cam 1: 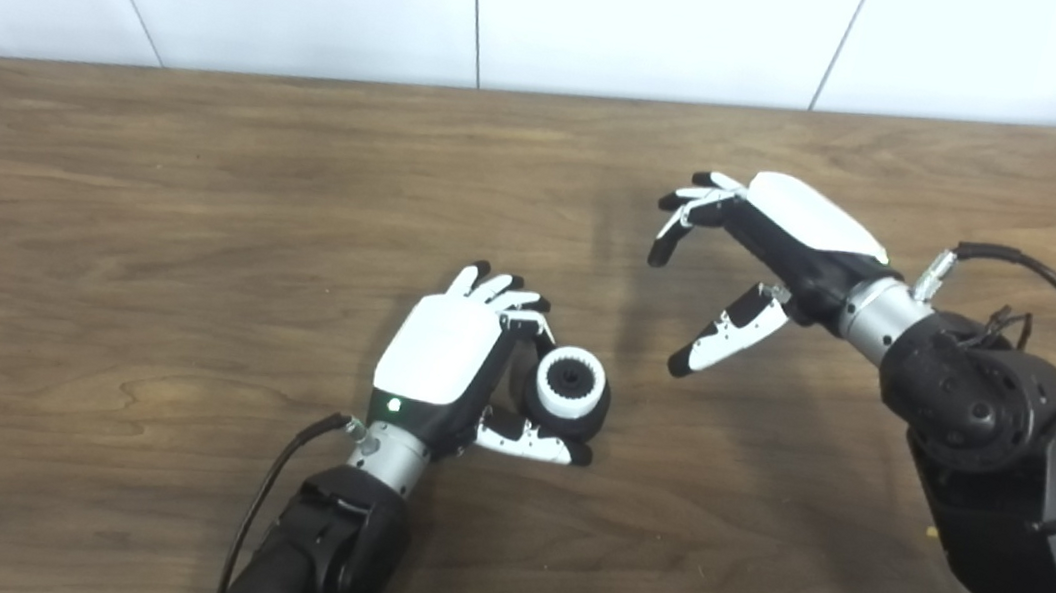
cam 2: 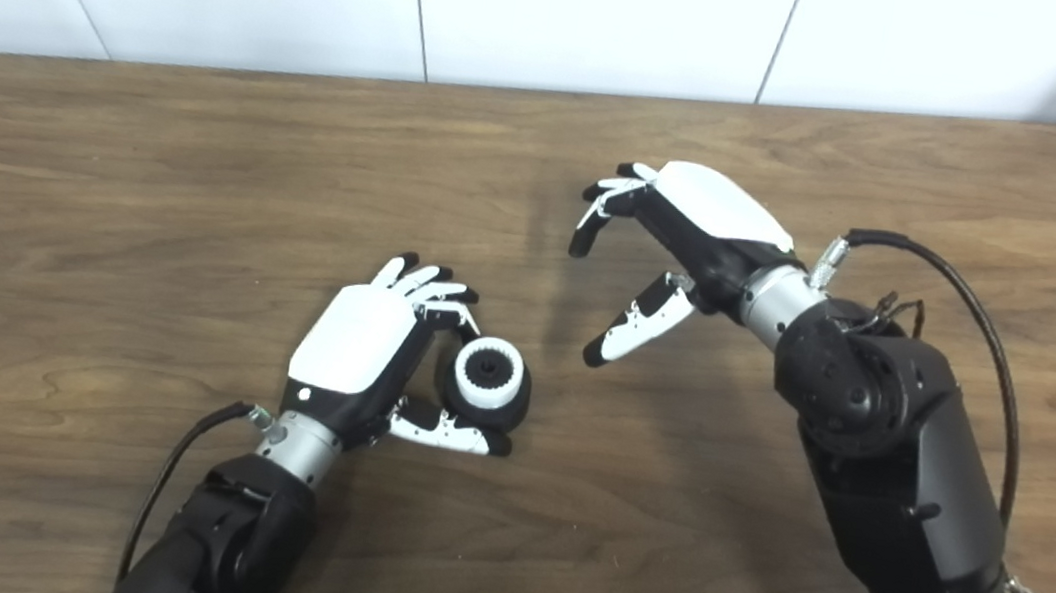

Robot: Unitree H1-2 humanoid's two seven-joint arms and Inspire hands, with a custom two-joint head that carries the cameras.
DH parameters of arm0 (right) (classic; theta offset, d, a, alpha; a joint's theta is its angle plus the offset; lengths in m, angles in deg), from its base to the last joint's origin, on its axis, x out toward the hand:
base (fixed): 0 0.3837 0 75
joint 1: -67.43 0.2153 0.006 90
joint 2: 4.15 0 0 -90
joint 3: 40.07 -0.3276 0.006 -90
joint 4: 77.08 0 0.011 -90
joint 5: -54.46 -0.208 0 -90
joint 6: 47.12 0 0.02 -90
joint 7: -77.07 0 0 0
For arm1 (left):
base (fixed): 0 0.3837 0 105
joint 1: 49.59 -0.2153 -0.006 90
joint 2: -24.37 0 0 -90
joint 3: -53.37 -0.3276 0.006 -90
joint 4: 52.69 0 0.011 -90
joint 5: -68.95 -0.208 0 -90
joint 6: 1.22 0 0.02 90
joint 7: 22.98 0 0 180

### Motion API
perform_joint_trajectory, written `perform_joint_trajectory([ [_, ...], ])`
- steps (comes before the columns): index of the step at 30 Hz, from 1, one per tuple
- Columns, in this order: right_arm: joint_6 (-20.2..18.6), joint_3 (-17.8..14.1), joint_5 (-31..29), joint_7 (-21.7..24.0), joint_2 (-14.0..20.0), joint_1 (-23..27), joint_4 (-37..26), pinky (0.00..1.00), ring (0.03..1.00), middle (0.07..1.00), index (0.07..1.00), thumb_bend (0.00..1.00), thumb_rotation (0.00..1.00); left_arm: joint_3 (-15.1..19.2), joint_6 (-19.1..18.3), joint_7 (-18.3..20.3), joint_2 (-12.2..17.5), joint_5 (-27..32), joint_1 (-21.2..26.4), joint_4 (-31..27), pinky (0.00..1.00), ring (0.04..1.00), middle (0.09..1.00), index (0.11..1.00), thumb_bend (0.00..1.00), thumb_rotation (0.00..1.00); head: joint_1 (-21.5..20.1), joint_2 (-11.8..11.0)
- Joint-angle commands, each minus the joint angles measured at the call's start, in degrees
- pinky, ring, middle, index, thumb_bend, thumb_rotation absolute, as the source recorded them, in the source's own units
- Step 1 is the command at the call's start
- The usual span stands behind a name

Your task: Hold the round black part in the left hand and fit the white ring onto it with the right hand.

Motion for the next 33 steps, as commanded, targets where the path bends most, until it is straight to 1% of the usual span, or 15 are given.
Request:
perform_joint_trajectory([
  [1, 0.6, -0.4, 0.5, -2.1, 0.3, 1.3, -1.9, 0.89, 0.969, 0.872, 0.619, 1.00, 0.18, 0.3, 0.1, 1.3, 1.2, -0.4, 0.0, -0.3, 0.98, 0.900, 0.810, 0.498, 0.52, 0.07, 0.1, 0.1],
  [2, 0.7, -0.3, 0.6, -2.2, 0.3, 1.2, -1.8, 0.89, 0.967, 0.872, 0.619, 1.00, 0.18, 0.4, 0.2, 1.4, 1.3, -0.5, 0.1, -0.4, 0.98, 0.901, 0.816, 0.611, 0.68, 0.17, 0.1, 0.0],
  [3, 0.7, -0.3, 0.6, -2.3, 0.3, 1.1, -1.7, 0.89, 0.966, 0.872, 0.620, 1.00, 0.18, 0.4, 0.3, 1.6, 1.5, -0.6, 0.2, -0.5, 0.98, 0.901, 0.821, 0.662, 0.73, 0.22, 0.1, 0.0],
  [5, 0.5, -0.1, 0.9, -2.3, 0.2, 1.0, -1.7, 0.89, 0.966, 0.873, 0.621, 1.00, 0.19, 0.4, 0.6, 1.6, 1.7, -0.8, 0.3, -0.7, 0.97, 0.901, 0.828, 0.737, 0.80, 0.30, 0.1, -0.1],
  [8, -0.1, 0.2, 1.1, -2.1, 0.0, 1.0, -1.8, 0.89, 0.968, 0.876, 0.626, 1.00, 0.20, 0.4, 1.2, 1.3, 2.2, -1.2, 0.6, -0.8, 0.96, 0.892, 0.829, 0.785, 0.86, 0.35, 0.1, -0.2],
  [14, 0.2, 0.3, 1.1, -2.5, 0.1, 0.9, -1.5, 0.89, 0.965, 0.875, 0.624, 1.00, 0.20, 0.7, 1.7, 1.8, 2.6, -1.6, 0.7, -1.1, 0.96, 0.894, 0.838, 0.815, 0.90, 0.37, 0.1, -0.4],
  [17, 0.0, 0.3, 1.2, -2.5, 0.0, 0.8, -1.4, 0.89, 0.967, 0.874, 0.627, 1.00, 0.20, 0.9, 1.7, 2.0, 2.7, -1.8, 0.8, -1.1, 0.94, 0.886, 0.845, 0.843, 0.93, 0.38, 0.2, -0.5],
  [21, 0.1, 0.3, 1.1, -2.7, 0.0, 0.7, -1.1, 0.90, 0.969, 0.872, 0.630, 1.00, 0.19, 1.7, 1.1, 3.3, 2.3, -1.0, 0.6, -1.7, 0.95, 0.897, 0.866, 0.890, 0.95, 0.41, 0.2, -0.5],
  [28, 0.1, 0.9, 1.8, -2.5, 0.2, 0.6, -0.7, 0.90, 0.972, 0.877, 0.639, 1.00, 0.21, 3.9, 0.6, 5.1, 1.2, 1.3, 0.4, -2.3, 0.95, 0.909, 0.891, 0.926, 0.95, 0.45, 0.5, -0.8],
  [31, -0.2, 0.9, 1.8, -2.4, 0.1, 0.6, -0.5, 0.90, 0.976, 0.880, 0.644, 1.00, 0.21, 5.3, 0.8, 4.5, 0.1, 4.0, 0.1, -2.3, 0.94, 0.907, 0.899, 0.949, 0.97, 0.45, 0.5, -0.8],
  [33, -0.3, 0.8, 1.7, -2.4, 0.1, 0.5, -0.4, 0.91, 0.978, 0.882, 0.646, 1.00, 0.21, 6.0, 1.8, 3.4, -0.1, 5.5, 0.1, -1.9, 0.92, 0.896, 0.889, 0.967, 0.97, 0.44, 0.8, -0.8],
])
